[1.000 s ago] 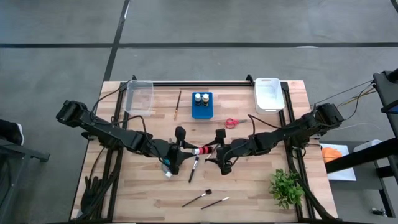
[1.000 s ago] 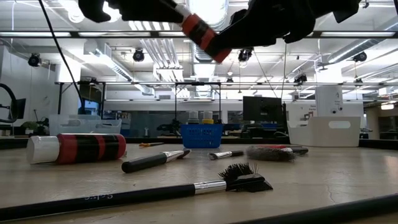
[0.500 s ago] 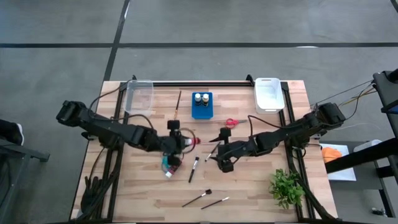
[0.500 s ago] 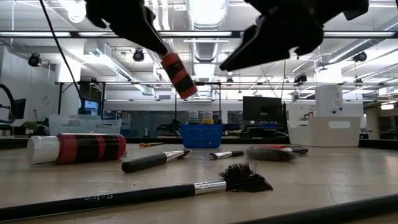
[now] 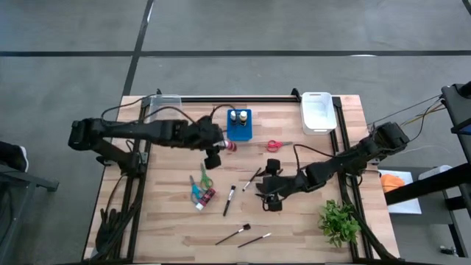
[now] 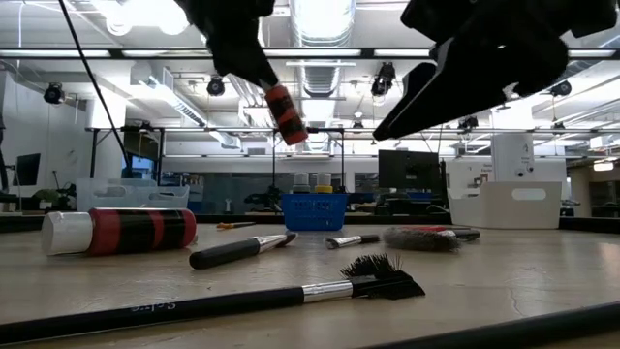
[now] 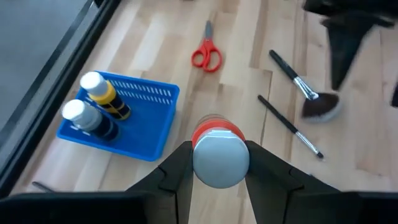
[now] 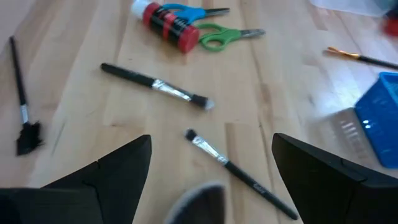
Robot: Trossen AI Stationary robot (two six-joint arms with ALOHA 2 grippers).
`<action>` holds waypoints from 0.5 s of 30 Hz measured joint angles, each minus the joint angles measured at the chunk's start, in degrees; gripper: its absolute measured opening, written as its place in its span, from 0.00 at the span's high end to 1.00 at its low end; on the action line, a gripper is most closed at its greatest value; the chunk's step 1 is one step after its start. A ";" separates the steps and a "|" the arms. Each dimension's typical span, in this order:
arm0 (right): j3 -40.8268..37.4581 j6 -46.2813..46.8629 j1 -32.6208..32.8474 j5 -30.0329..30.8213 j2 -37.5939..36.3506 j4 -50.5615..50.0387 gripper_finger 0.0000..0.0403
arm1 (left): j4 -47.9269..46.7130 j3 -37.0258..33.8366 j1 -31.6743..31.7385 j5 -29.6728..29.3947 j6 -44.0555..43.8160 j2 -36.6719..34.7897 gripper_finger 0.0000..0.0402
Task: Pick & Place Paint Supplies
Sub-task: Put the orange paint bottle into the blue bin
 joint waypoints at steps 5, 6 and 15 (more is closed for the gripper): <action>-0.02 0.30 0.68 0.00 0.32 0.33 0.18 | -11.47 13.42 0.47 0.40 0.17 8.47 0.70; -0.02 0.83 0.68 0.00 0.32 0.27 0.18 | -14.57 16.93 0.75 0.93 0.72 10.88 0.70; -3.35 4.13 1.75 -0.02 0.32 -0.19 0.18 | -27.82 43.24 5.82 9.09 8.92 28.23 0.70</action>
